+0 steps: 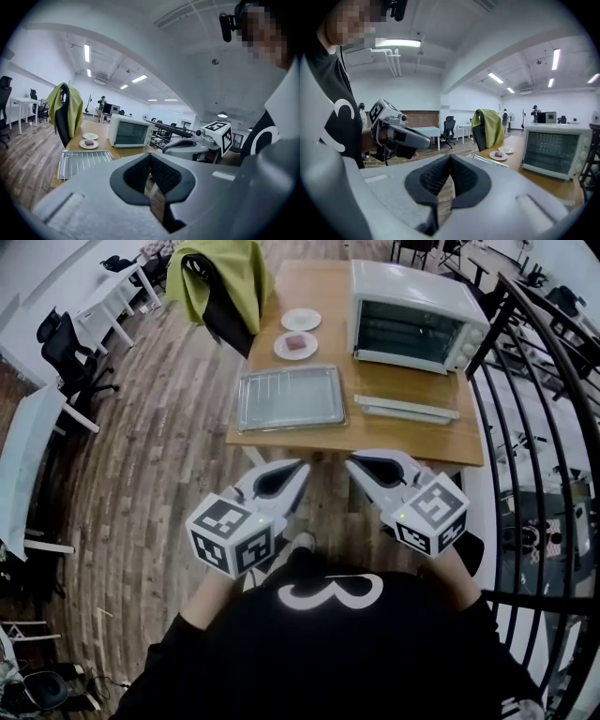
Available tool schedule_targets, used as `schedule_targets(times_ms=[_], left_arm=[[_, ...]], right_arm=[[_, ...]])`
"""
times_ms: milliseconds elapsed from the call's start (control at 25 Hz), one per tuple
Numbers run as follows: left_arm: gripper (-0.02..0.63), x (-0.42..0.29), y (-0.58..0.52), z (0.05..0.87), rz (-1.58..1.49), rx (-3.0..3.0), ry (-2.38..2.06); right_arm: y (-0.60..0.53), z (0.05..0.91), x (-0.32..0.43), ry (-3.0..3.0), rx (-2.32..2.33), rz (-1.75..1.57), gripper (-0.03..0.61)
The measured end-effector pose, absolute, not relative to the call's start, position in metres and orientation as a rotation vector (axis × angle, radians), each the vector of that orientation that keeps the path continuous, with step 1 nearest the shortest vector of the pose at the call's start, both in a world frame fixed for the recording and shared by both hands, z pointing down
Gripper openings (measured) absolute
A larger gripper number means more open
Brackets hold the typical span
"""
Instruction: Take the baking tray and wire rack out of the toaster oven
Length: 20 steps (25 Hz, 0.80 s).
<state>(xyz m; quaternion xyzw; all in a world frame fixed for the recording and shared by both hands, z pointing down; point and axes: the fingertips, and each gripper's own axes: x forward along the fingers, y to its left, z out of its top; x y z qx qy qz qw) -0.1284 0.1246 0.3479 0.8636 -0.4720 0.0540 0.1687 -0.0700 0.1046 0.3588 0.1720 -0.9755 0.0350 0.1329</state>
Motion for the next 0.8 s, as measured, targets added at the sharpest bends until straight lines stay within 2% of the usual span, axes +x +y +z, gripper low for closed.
schedule_targets(times_ms=[800], left_arm=[[0.011, -0.092, 0.149, 0.332, 0.199, 2.510, -1.372]], right_arm=[[0.133, 0.341, -0.035, -2.867, 0.517, 0.070, 0.002]])
